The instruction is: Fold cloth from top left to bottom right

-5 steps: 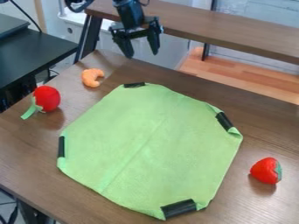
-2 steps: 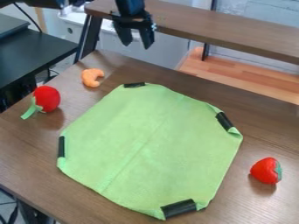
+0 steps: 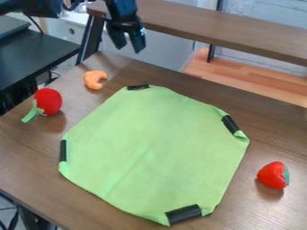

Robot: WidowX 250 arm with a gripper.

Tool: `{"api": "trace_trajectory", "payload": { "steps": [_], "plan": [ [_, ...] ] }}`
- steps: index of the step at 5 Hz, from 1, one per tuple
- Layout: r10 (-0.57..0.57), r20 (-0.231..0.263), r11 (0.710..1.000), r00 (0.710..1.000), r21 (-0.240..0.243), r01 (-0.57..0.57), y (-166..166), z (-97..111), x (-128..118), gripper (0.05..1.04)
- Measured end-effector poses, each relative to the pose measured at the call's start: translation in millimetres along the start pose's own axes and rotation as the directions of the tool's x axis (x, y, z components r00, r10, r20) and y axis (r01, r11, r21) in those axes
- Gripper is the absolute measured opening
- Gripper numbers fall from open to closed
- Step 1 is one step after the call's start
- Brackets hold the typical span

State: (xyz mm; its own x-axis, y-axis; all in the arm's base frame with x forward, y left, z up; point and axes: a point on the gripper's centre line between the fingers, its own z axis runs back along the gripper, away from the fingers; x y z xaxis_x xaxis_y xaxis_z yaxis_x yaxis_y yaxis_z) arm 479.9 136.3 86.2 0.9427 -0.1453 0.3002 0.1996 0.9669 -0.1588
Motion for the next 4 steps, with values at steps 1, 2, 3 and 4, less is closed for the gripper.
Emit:
{"api": "trace_trajectory", "payload": {
  "steps": [1,2,3,4],
  "plan": [
    [-0.018,-0.004,0.999,1.000,0.037,0.018,7,-5,-1,1.001],
    [-0.034,-0.031,0.997,0.999,0.062,0.036,11,-25,-11,1.001],
    [-0.074,-0.044,0.993,0.996,0.088,0.077,7,-42,-14,1.001],
    [-0.118,-0.056,0.983,0.991,0.134,0.125,4,-54,-13,1.001]
  ]
}}
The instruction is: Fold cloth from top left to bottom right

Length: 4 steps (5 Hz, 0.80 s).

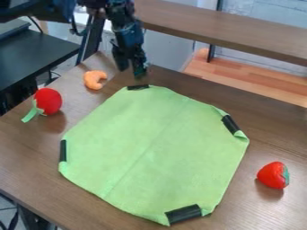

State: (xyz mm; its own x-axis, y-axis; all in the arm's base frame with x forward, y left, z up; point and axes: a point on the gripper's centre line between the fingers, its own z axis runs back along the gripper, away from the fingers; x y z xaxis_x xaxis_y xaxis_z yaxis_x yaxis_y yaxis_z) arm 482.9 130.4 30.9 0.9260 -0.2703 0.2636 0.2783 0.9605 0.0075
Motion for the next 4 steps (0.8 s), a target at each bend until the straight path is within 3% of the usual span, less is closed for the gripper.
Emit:
{"api": "trace_trajectory", "payload": {
  "steps": [2,4],
  "plan": [
    [-0.030,-0.071,0.999,0.997,0.009,0.031,-8,-33,-5,1.001],
    [-0.012,-0.102,1.000,0.995,0.017,0.014,-4,-43,-3,0.950]
  ]
}}
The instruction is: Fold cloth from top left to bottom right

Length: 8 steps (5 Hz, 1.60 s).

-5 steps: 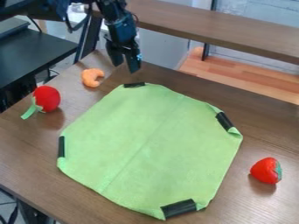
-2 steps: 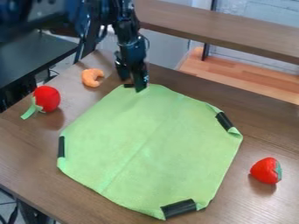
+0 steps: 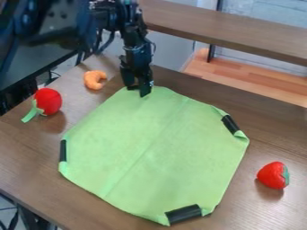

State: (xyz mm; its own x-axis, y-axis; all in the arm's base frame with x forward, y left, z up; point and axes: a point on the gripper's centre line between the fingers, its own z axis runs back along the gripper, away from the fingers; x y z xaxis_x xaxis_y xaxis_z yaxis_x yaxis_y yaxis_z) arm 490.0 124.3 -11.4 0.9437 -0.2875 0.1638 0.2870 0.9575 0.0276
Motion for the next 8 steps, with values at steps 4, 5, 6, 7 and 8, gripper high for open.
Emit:
{"api": "trace_trajectory", "payload": {
  "steps": [4,5,6,7,8],
  "plan": [
    [0.031,-0.048,0.999,0.998,0.017,-0.030,5,-8,-5,0.074],
    [0.021,-0.040,0.999,0.999,-0.028,-0.023,-7,-3,-11,0.050],
    [-0.003,-0.001,0.997,1.000,-0.077,0.003,-23,17,-13,0.050],
    [-0.068,0.051,0.992,0.996,-0.101,0.072,-44,40,-14,0.050],
    [-0.149,0.051,0.979,0.988,-0.131,0.154,-71,42,-24,0.050]
  ]
}}
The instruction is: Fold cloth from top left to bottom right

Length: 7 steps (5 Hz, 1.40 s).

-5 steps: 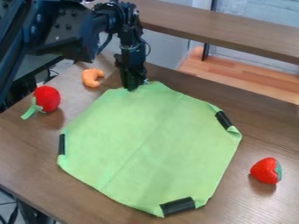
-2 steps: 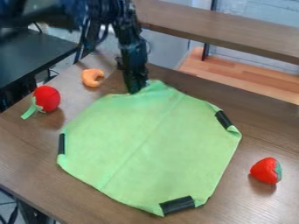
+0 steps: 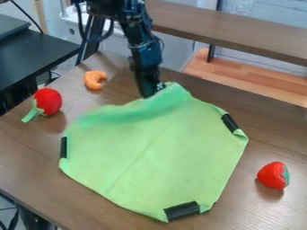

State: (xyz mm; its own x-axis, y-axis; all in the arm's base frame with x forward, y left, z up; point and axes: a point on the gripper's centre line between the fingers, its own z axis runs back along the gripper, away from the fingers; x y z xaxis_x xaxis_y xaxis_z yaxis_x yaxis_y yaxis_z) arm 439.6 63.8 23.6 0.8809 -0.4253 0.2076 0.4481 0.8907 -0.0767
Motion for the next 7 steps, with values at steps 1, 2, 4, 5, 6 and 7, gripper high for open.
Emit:
{"api": "trace_trajectory", "payload": {
  "steps": [1,2,4,5,6,7],
  "plan": [
    [-0.056,-0.024,0.998,0.998,-0.014,0.056,-28,-5,-8,0.050],
    [-0.126,-0.038,0.991,0.991,-0.041,0.124,-59,-9,-15,0.050],
    [-0.200,-0.025,0.975,0.979,-0.108,0.197,-109,2,-21,0.050],
    [-0.186,-0.045,0.975,0.981,-0.129,0.179,-124,-2,-24,0.050],
    [-0.195,-0.062,0.974,0.979,-0.128,0.186,-141,-5,-26,0.050],
    [-0.193,-0.070,0.975,0.979,-0.125,0.183,-156,-8,-30,0.050]
  ]
}}
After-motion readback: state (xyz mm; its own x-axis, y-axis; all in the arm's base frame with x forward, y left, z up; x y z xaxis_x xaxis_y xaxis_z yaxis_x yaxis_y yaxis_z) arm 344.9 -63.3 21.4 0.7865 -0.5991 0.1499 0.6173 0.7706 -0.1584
